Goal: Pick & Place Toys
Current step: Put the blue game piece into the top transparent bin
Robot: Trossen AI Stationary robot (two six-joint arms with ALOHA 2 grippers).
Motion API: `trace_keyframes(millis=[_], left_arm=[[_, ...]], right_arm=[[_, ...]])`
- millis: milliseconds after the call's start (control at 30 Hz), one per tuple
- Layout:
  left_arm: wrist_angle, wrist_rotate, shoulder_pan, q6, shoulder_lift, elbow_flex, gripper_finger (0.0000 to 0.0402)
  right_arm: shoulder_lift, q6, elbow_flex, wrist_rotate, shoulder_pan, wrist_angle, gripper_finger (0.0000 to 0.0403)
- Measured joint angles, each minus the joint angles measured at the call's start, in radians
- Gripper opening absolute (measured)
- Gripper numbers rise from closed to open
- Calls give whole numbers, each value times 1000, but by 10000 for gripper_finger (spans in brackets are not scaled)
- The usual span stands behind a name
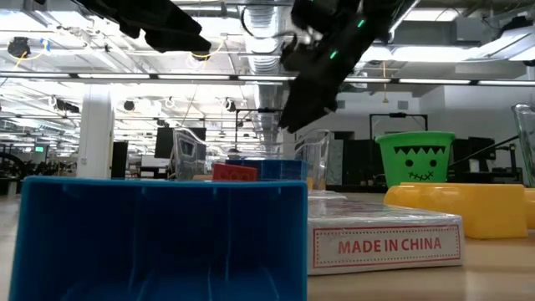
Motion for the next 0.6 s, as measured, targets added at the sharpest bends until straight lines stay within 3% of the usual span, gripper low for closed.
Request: trace_keyframes(millis=[133, 233, 500, 600], left_arm=[[0, 0, 0, -14, 0, 0, 290], [0, 0, 0, -22, 0, 0, 290], [20, 0, 0, -23, 0, 0, 290], [40, 0, 0, -23, 0, 0, 290]], right_arm=[[-72, 63, 0, 10, 126, -135, 218], [-117, 133, 0, 78, 232, -235, 218], [-173, 533, 0, 471, 502, -592, 218], [-169, 747, 0, 542, 581, -755, 218]])
